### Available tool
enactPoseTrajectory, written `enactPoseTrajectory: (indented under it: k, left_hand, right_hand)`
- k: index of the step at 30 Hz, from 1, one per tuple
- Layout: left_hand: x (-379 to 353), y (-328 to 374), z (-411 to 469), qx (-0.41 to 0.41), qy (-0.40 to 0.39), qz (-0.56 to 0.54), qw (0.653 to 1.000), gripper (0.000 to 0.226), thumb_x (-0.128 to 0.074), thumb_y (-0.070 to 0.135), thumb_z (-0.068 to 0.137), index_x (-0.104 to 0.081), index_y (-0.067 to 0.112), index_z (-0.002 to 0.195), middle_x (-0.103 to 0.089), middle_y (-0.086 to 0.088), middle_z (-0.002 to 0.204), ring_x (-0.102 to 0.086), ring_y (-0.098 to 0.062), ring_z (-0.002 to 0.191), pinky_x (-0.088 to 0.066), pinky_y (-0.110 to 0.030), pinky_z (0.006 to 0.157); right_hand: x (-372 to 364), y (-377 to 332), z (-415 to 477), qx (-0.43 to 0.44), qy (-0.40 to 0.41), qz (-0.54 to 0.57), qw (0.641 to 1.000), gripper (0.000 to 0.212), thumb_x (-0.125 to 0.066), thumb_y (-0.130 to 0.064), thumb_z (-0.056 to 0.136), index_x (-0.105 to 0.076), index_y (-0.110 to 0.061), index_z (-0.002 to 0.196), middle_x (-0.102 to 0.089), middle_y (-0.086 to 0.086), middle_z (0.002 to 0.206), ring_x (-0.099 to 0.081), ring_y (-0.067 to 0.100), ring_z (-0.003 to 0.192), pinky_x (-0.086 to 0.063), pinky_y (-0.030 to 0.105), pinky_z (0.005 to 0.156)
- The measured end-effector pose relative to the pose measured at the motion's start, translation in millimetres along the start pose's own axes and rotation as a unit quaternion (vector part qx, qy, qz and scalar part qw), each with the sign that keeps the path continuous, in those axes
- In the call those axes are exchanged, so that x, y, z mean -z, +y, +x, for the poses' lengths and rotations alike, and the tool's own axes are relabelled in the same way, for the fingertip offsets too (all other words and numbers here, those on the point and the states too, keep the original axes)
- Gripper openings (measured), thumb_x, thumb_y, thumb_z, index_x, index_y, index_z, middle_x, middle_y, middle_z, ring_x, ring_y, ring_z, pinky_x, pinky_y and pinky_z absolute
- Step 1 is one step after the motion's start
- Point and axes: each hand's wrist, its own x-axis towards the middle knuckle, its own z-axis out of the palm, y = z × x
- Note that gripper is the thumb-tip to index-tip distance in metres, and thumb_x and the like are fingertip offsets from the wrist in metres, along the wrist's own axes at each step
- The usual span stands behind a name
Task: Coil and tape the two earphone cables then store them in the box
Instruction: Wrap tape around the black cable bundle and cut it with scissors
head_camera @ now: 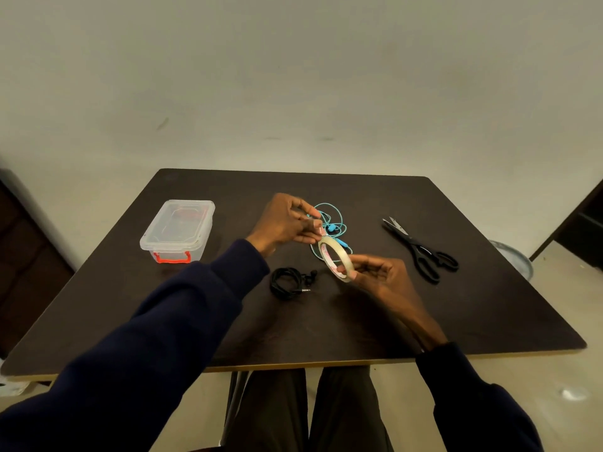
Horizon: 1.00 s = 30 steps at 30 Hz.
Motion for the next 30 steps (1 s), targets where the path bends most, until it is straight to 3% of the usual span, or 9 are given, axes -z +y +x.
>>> enactPoseTrajectory:
  k: [7, 10, 12, 14, 19, 22, 30]
  left_hand:
    - [-4.6, 14.3, 8.5, -0.014, -0.018, 0.071, 0.997, 0.013, -0.077, 0.007, 0.084, -0.073, -0.004, 0.09, -0.076, -0.019, 0.084, -0.077, -0.031, 0.082, -0.064, -0.035, 0.073]
    - [-4.3, 17.4, 11.2, -0.009, -0.026, 0.092, 0.995, 0.015, -0.078, 0.007, 0.084, -0.074, -0.006, 0.091, -0.077, -0.019, 0.083, -0.077, -0.03, 0.081, -0.064, -0.034, 0.071]
    - [-2.2, 17.4, 11.1, -0.01, -0.029, 0.097, 0.995, 0.014, -0.077, 0.008, 0.085, -0.074, -0.005, 0.09, -0.077, -0.018, 0.082, -0.077, -0.029, 0.08, -0.064, -0.034, 0.071]
    - [-3.7, 17.6, 12.4, -0.016, -0.033, 0.106, 0.994, 0.013, -0.078, 0.01, 0.084, -0.074, -0.003, 0.089, -0.077, -0.016, 0.08, -0.077, -0.028, 0.079, -0.064, -0.032, 0.069]
    - [-4.0, 20.8, 14.8, -0.032, -0.029, 0.123, 0.992, 0.014, -0.078, 0.009, 0.084, -0.075, -0.003, 0.089, -0.077, -0.015, 0.08, -0.077, -0.028, 0.078, -0.064, -0.034, 0.072]
    - [-4.4, 23.4, 14.3, -0.033, -0.028, 0.123, 0.992, 0.014, -0.078, 0.009, 0.085, -0.075, -0.004, 0.089, -0.077, -0.016, 0.079, -0.077, -0.028, 0.077, -0.064, -0.034, 0.072]
    - [-0.1, 24.9, 13.4, -0.031, -0.031, 0.131, 0.99, 0.015, -0.073, 0.008, 0.089, -0.074, -0.007, 0.091, -0.077, -0.018, 0.083, -0.077, -0.028, 0.078, -0.064, -0.03, 0.068]
  right_hand:
    - [13.8, -6.3, 1.3, 0.013, -0.019, -0.051, 0.998, 0.029, -0.07, 0.001, 0.087, -0.072, -0.009, 0.114, -0.078, 0.001, 0.1, -0.073, 0.016, 0.095, -0.056, 0.022, 0.087]
    - [22.9, -1.7, 9.9, 0.016, 0.033, -0.136, 0.99, 0.028, -0.069, 0.002, 0.088, -0.073, -0.011, 0.113, -0.077, 0.0, 0.098, -0.073, 0.013, 0.094, -0.057, 0.023, 0.087]
    - [35.7, 6.9, 18.2, 0.011, 0.097, -0.256, 0.962, 0.03, -0.068, 0.001, 0.088, -0.072, -0.009, 0.115, -0.075, 0.002, 0.104, -0.07, 0.012, 0.096, -0.055, 0.026, 0.092]
    - [56.3, 14.8, 23.7, 0.002, 0.144, -0.386, 0.911, 0.033, -0.07, -0.004, 0.087, -0.069, -0.009, 0.12, -0.07, 0.006, 0.116, -0.063, 0.019, 0.11, -0.049, 0.031, 0.099]
    - [98.4, 26.6, 35.3, -0.08, 0.141, -0.571, 0.805, 0.031, -0.066, -0.019, 0.088, -0.065, -0.007, 0.116, -0.063, 0.017, 0.117, -0.052, 0.034, 0.113, -0.041, 0.039, 0.097]
    - [107.4, 26.8, 36.8, -0.139, 0.129, -0.574, 0.797, 0.029, -0.062, -0.022, 0.092, -0.06, -0.003, 0.114, -0.058, 0.022, 0.121, -0.052, 0.037, 0.114, -0.043, 0.04, 0.095]
    - [117.2, 25.6, 41.2, -0.159, 0.133, -0.572, 0.794, 0.028, -0.063, -0.015, 0.09, -0.062, 0.0, 0.113, -0.063, 0.024, 0.116, -0.056, 0.04, 0.11, -0.046, 0.042, 0.091]
